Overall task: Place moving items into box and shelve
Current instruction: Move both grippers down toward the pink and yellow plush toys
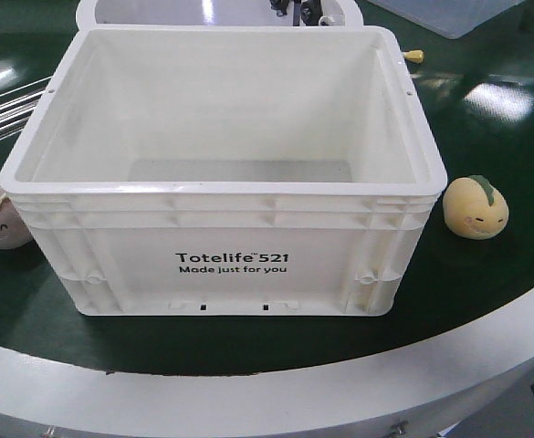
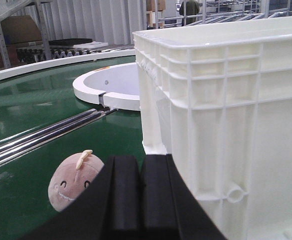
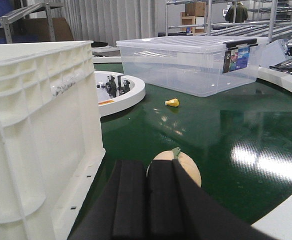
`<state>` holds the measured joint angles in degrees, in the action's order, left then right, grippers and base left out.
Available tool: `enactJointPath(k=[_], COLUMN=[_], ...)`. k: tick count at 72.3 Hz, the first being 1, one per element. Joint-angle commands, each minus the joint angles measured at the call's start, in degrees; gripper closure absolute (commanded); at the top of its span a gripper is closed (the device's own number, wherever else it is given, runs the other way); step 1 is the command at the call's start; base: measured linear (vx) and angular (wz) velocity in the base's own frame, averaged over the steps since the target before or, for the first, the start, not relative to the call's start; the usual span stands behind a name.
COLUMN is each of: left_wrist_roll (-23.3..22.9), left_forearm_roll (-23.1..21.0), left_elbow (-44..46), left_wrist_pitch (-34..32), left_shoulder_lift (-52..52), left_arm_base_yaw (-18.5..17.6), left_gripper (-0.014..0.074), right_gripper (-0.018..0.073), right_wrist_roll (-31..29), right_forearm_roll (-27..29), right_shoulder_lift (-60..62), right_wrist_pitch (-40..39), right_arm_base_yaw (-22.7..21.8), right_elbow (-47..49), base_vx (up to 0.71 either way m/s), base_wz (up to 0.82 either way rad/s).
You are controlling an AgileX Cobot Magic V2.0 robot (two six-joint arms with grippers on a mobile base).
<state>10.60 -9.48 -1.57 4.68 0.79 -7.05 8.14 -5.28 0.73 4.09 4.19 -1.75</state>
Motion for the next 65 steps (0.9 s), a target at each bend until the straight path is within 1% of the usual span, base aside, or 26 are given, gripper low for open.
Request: enactJointPath(k=[1,37,51,56,60,63,65], left_wrist_roll=[-0.57,-0.75,-3.4,-4.01,-5.5,-6.71,-6.74], left_forearm_roll=[-0.16,-0.2,-0.22,-0.22,-0.31,-0.25,-0.19], left_elbow=[-1.41,-1.41,-1.22,-1.22,-0.98,-0.05,0.78], left_wrist_pitch=[-4.68,-4.68,-5.46,-6.81,-8.14,-8.49,-8.49], left_shoulder_lift=[0.68,0.68,0.62,0.57,0.57,0.0,-0.7], left_arm_base_yaw=[0.05,0.05,0.05,0.05,0.05,0.05,0.05], left_gripper=[0.0602,0.0602,0.0602,0.0602,0.0602,0.0602,0.0602], right_gripper=[0.0568,0.0568,0.0568,0.0568,0.0568,0.0568,0.0568], right_wrist_roll=[-0.24,-0.29,-2.42,-2.42,-2.74,-3.23,-3.23], right_forearm_roll=[-0.55,-0.61,-0.78,-0.78,-0.78,-0.78,-0.78], right_shoulder_lift=[-0.48,-0.48,-0.48,-0.85,-2.15,-4.13,-5.56], right_wrist_pitch=[-4.7,-4.69,-4.96,-2.54,-0.48,0.88,1.54], right_arm_base_yaw=[-0.33,-0.33,-0.33,-0.33,-0.33,-0.33,-0.33], right_elbow=[0.02,0.02,1.91,4.61,7.06,9.11,10.55], base_vx=[0.0,0.0,0.0,0.0,0.0,0.0,0.0], base_wz=[0.0,0.0,0.0,0.0,0.0,0.0,-0.01])
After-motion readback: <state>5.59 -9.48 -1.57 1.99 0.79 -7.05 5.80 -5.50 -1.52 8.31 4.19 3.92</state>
